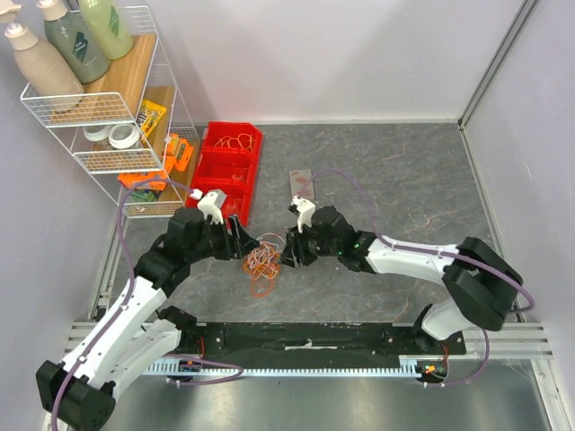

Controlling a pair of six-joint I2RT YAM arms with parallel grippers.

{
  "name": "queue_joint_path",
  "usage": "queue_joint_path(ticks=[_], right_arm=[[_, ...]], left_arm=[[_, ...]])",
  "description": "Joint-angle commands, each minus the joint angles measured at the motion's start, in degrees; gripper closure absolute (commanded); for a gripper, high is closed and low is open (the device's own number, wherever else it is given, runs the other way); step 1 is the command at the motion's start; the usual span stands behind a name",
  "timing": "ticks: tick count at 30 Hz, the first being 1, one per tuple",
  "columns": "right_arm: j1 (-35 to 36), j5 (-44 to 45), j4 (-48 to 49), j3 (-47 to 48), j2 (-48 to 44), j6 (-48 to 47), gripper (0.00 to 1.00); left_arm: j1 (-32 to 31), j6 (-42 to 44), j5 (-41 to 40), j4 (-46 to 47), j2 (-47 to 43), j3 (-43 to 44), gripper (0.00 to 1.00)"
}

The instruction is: Untangle the cables

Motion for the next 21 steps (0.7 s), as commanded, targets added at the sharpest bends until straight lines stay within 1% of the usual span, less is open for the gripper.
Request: queue_joint_path(ticks=[1, 2, 5, 7, 8, 9, 11, 13, 14, 16, 17, 19, 21], right_arm=[[0.06, -0.38, 5.13, 7.08, 4.95, -4.27, 0.52], [0.06, -0.03, 5.31, 7.53, 5.57, -4.27, 0.52], [0.06, 0.06, 4.52, 9.54, 7.76, -4.89, 0.53], [0.06, -0.9, 3.82, 11.39, 9.69, -5.06, 0.56], [0.06, -1.08, 3.47, 11.92, 10.49, -4.8, 0.6], [0.06, -1.17, 3.46, 12.1, 10.93, -4.8, 0.63], [0.06, -0.91, 3.81, 12.1, 11.55, -4.62, 0.67], [0.06, -0.91, 3.73, 12.1, 11.99, -4.54, 0.67], [0.06, -1.0, 3.73, 12.27, 11.9, -4.54, 0.71], [0.06, -1.0, 3.46, 12.36, 11.82, -4.62, 0.8], [0.06, -0.91, 3.2, 12.45, 11.47, -4.62, 0.88], [0.06, -0.3, 1.8, 12.19, 9.98, -4.8, 0.96], [0.06, 1.02, 0.04, 11.14, 6.38, -4.45, 1.0]], left_arm=[[0.16, -7.47, -0.77, 0.86, -0.9, -3.17, 0.32], [0.16, -7.74, -0.68, 1.3, -0.54, -3.96, 0.32], [0.16, -9.05, -2.52, 3.93, 0.6, -6.16, 0.42], [0.25, -10.19, -2.87, 7.52, 0.69, -8.17, 0.45], [0.16, -10.81, -3.31, 8.76, 0.87, -8.71, 0.45], [0.25, -11.34, -3.66, 9.99, 1.22, -9.15, 0.45], [0.25, -11.61, -3.92, 11.4, 2.01, -9.15, 0.43], [0.16, -11.26, -4.1, 12.11, 2.8, -9.24, 0.34], [0.25, -10.82, -4.1, 12.11, 3.32, -9.33, 0.32], [0.34, -10.55, -4.28, 12.29, 4.03, -9.59, 0.3], [0.25, -10.38, -4.02, 12.64, 4.47, -9.76, 0.3], [0.25, -10.55, -4.1, 13.42, 5.34, -10.46, 0.36], [0.25, -11.08, -4.1, 15.35, 6.05, -11.69, 0.41]])
